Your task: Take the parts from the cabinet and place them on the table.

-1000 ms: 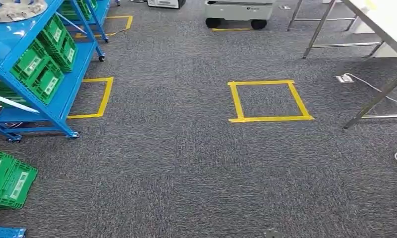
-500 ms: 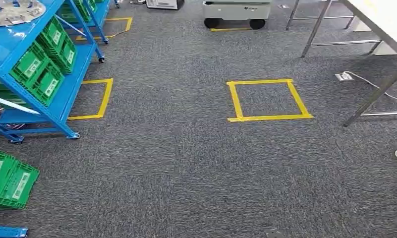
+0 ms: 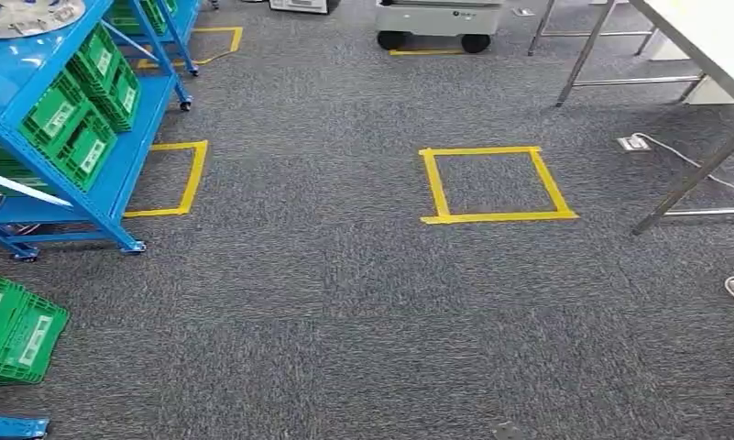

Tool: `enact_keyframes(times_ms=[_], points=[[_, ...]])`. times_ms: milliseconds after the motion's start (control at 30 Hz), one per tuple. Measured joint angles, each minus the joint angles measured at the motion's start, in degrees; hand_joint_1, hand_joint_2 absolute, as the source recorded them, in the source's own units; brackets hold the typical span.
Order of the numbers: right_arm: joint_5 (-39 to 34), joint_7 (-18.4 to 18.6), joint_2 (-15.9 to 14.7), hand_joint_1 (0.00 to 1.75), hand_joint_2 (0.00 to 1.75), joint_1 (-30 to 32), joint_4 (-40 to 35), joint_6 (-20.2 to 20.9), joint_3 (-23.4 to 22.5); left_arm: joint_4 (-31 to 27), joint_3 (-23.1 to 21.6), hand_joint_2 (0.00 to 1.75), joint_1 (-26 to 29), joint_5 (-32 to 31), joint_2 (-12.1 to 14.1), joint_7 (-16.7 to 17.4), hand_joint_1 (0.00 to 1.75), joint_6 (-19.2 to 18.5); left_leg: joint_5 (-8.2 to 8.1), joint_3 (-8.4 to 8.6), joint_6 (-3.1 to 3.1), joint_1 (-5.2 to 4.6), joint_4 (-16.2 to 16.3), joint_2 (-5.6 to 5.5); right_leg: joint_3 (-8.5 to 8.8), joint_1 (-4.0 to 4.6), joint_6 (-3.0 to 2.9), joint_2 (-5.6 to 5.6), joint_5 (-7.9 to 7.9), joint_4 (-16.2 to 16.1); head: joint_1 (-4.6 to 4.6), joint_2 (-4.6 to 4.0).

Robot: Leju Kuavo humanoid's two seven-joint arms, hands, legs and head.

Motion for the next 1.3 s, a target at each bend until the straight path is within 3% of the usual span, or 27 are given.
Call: enact_keyframes(times_ms=[67, 100, 167, 200, 233, 267, 333, 400, 433, 467, 600, 633, 667, 733, 767, 800, 833, 900, 933, 967, 1033, 1100, 1133, 1167, 1233, 1267, 1300], points=[[0.0, 0.0, 0.0, 0.00, 0.00, 0.0, 0.0, 0.0, 0.0, 0.0, 0.0, 0.00, 0.0, 0.0, 0.0, 0.1, 0.00, 0.0, 0.96, 0.26, 0.79, 0.18, -0.8, 0.02, 0.19, 0.10, 0.61, 0.00, 0.52, -0.2, 0.00, 0.00], [0.0, 0.0, 0.0, 0.00, 0.00, 0.0, 0.0, 0.0, 0.0, 0.0, 0.0, 0.00, 0.0, 0.0, 0.0, 0.1, 0.00, 0.0, 1.56, 0.61, 0.72, 0.72, -1.7, 0.15, 0.14, 0.09, 0.64, 0.02, -0.37, 0.4, 0.09, 0.00], [0.1, 0.0, 0.0, 0.00, 0.00, 0.0, 0.0, 0.0, 0.0, 0.0, 0.0, 0.00, -0.1, 0.0, 0.0, 0.1, 0.00, 0.0, 1.83, 0.38, 0.98, 0.71, -1.9, 0.20, -2.08, 0.20, 0.88, 0.04, -4.83, 5.5, 0.20, 0.00], [0.1, 0.0, 0.0, 0.00, 0.00, 0.0, 0.0, 0.0, 0.0, 0.0, 0.0, 0.00, -0.1, 0.0, -0.2, 0.1, 0.00, 0.0, 1.90, 0.20, 0.99, 0.69, -1.9, 0.25, -4.48, -0.02, 1.12, 0.05, -8.05, 11.4, 0.11, 0.00], [0.2, 0.0, 0.0, 0.00, 0.00, 0.0, 0.0, 0.0, 0.0, 0.0, 0.0, 0.00, -0.1, 0.0, -0.2, 0.1, 0.00, 0.0, 2.04, -0.01, 0.90, 0.69, -1.9, 0.29, -6.24, -0.09, 1.28, 0.03, -9.82, 15.6, 0.11, 0.00], [0.2, 0.0, 0.0, 0.00, 0.00, 0.1, 0.0, 0.0, 0.0, 0.0, 0.0, 0.00, -0.1, 0.0, -0.1, 0.1, 0.00, 0.0, 2.25, -0.27, 0.75, 0.70, -1.9, 0.30, -7.32, -0.22, 1.49, 0.02, -10.45, 18.4, 0.17, 0.00], [0.2, 0.0, 0.0, 0.00, 0.00, 0.1, 0.0, 0.0, 0.0, 0.0, 0.0, 0.00, -0.1, 0.0, -0.1, 0.1, 0.00, 0.0, 2.73, -0.74, 0.22, 0.90, -1.8, 0.25, -5.09, -0.72, 1.93, 0.01, -7.60, 15.2, 0.15, 0.00], [0.2, 0.0, 0.0, 0.00, 0.00, -0.1, 0.0, 0.0, 0.0, 0.0, 0.0, 0.00, -0.1, 0.0, -0.2, 0.1, 0.00, 0.0, 3.13, -1.33, -0.47, 1.49, -1.3, 0.24, 0.90, -1.49, 2.84, -0.09, -2.88, 4.4, 0.13, 0.00], [0.2, 0.0, 0.2, 0.00, 0.00, -0.3, 0.0, 0.0, 0.0, 0.0, 0.0, 0.00, -0.1, 0.0, 0.1, 0.1, 0.00, 0.0, 3.25, -1.77, -1.17, 1.35, -0.6, 0.18, 3.19, -1.84, 3.84, -0.20, -2.94, 0.5, 0.22, 0.00], [0.2, 0.0, 0.6, 0.00, 0.00, -0.2, 0.0, 0.1, 0.0, 0.0, 0.0, 0.00, -0.1, 0.0, 0.2, 0.1, 0.00, 0.0, 3.34, -2.05, -1.47, 1.45, -0.5, 0.08, 2.44, -1.40, 3.19, 0.58, -1.06, 2.0, 0.14, 0.00], [0.3, 0.0, 0.5, 0.00, 0.00, -0.2, 0.0, 0.0, 0.0, 0.0, 0.0, 0.00, 0.1, -0.2, 0.1, 0.1, 0.00, 0.0, 4.65, -3.25, -2.26, 1.79, 0.4, -0.08, -0.60, -1.27, 0.22, 0.52, -1.07, 3.0, -0.39, 0.00], [0.3, 0.0, 0.5, 0.00, 0.00, -0.3, 0.0, 0.0, 0.0, 0.0, 0.0, 0.00, 0.2, -0.2, 0.1, 0.1, 0.00, 0.0, 2.41, -3.86, -2.49, 1.88, 1.4, 0.04, -1.16, -1.12, -0.52, 0.39, -0.55, 3.0, -0.48, 0.00], [0.3, 0.0, 0.5, 0.00, 0.00, -0.3, 0.0, 0.0, -0.1, 0.0, 0.0, 0.00, 0.1, -0.2, 0.0, 0.1, 0.00, 0.0, -1.79, -4.94, -2.54, 1.87, 4.5, 0.05, -1.93, -0.96, -1.10, 0.38, 0.21, 2.9, -0.59, 0.00], [0.3, 0.0, 0.4, 0.00, 0.00, -0.3, 0.0, 0.0, -0.1, 0.0, 0.0, 0.00, -0.1, -0.3, -0.1, 0.1, 0.00, 0.0, -8.48, -7.33, -2.40, 1.84, 13.3, 0.04, -3.27, -0.54, -1.38, 0.23, 1.61, 3.0, -0.85, 0.00], [0.3, 0.0, 0.4, 0.00, 0.00, -0.2, 0.0, 0.0, -0.1, 0.0, 0.0, 0.00, -0.2, -0.3, -0.1, 0.1, 0.00, 0.0, -10.22, -7.85, -2.17, 1.80, 17.0, 0.03, -4.18, -0.32, -1.50, 0.11, 2.33, 3.0, -0.81, 0.00], [0.3, 0.0, 0.4, 0.00, 0.00, -0.2, 0.0, 0.0, -0.1, 0.0, 0.0, 0.00, -0.2, -0.4, -0.1, 0.1, 0.00, 0.0, -10.44, -7.49, -1.92, 1.70, 19.0, 0.03, -5.13, -0.12, -1.59, 0.04, 2.95, 3.1, -0.81, 0.00], [0.3, 0.0, 0.4, 0.00, 0.00, -0.2, 0.0, 0.0, -0.1, 0.0, 0.0, 0.00, -0.2, -0.4, -0.1, 0.1, 0.00, 0.0, -9.07, -5.73, -1.68, 1.54, 18.3, 0.03, -6.03, -0.01, -1.61, 0.02, 3.60, 3.1, -0.79, 0.00], [0.3, 0.0, 0.4, 0.00, 0.00, -0.2, 0.0, -0.1, -0.1, 0.0, 0.0, 0.00, -0.2, -0.4, -0.1, 0.1, 0.00, 0.0, -5.67, 0.55, -1.24, 1.22, 10.8, 0.03, -7.27, 0.03, -1.42, 0.12, 4.66, 3.1, -0.79, 0.00], [0.3, 0.0, 0.5, 0.00, 0.00, -0.3, 0.0, -0.1, -0.1, 0.0, 0.0, 0.00, -0.2, -0.5, -0.1, 0.1, 0.00, 0.0, -5.22, 4.65, -0.92, 1.08, 5.3, 0.02, -7.60, 0.00, -1.20, 0.21, 5.17, 3.1, -0.83, 0.00], [0.3, 0.0, 0.5, 0.00, 0.00, -0.2, 0.0, -0.1, -0.1, 0.0, 0.0, 0.00, -0.4, -0.5, 0.0, 0.1, 0.00, 0.0, -6.32, 8.11, -0.59, 0.93, 0.7, 0.03, -7.89, 0.14, -0.86, 0.24, 5.56, 3.2, -0.83, 0.00], [0.3, 0.0, 0.5, 0.00, 0.00, -0.3, 0.0, -0.1, -0.1, 0.0, 0.0, 0.00, -0.5, -0.5, -0.1, 0.1, 0.00, 0.0, -6.36, 8.06, -0.83, 0.71, -0.8, -0.01, -8.05, 0.01, -0.20, 0.06, 6.75, 2.8, -0.63, 0.00], [0.3, 0.0, 0.5, 0.00, 0.00, -0.2, 0.0, -0.1, -0.1, 0.0, 0.0, 0.00, -0.2, -0.5, -0.1, 0.1, 0.00, 0.0, -5.28, 7.56, -0.39, 0.56, -1.1, 0.05, -8.07, -0.10, 0.59, 0.10, 7.90, 2.2, -0.70, 0.00], [0.3, 0.0, 0.4, 0.00, 0.00, -0.2, 0.0, -0.1, -0.1, 0.0, 0.0, 0.00, -0.3, -0.5, -0.2, 0.1, 0.00, 0.0, -4.51, 7.14, -0.13, 0.86, -1.3, 0.35, -8.46, -0.23, 0.72, 0.10, 7.00, 2.8, -0.79, 0.00], [0.3, 0.0, 0.4, 0.00, 0.00, -0.1, 0.0, -0.1, -0.1, 0.0, 0.0, 0.00, -0.3, -0.5, -0.2, 0.1, 0.00, 0.0, -3.90, 6.35, 0.42, 0.82, -1.3, 0.33, -9.66, -0.20, 0.80, 0.02, 3.65, 4.7, -0.48, 0.00], [0.3, 0.0, 0.4, 0.00, 0.00, -0.1, 0.0, -0.1, -0.1, 0.0, -0.1, 0.00, -0.3, -0.5, -0.2, 0.1, 0.00, 0.0, -2.59, 4.83, 0.70, 0.67, -1.3, 0.34, -11.53, -0.12, 1.10, 0.07, -3.22, 12.8, -0.44, 0.00], [0.3, 0.0, 0.4, 0.00, 0.00, -0.2, 0.0, -0.1, -0.1, 0.0, -0.1, 0.00, -0.3, -0.5, -0.2, 0.1, 0.00, 0.0, -1.89, 4.01, 0.76, 0.57, -1.2, 0.40, -12.38, -0.12, 1.22, 0.06, -5.09, 16.9, -0.42, 0.00], [0.3, 0.0, 0.4, 0.00, 0.00, -0.1, 0.0, -0.1, -0.1, 0.0, -0.1, 0.00, -0.3, -0.6, -0.2, 0.1, 0.00, 0.0, -1.15, 3.02, 0.74, 0.50, -1.2, 0.46, -12.51, -0.12, 1.30, 0.04, -5.12, 19.7, -0.46, 0.00]])
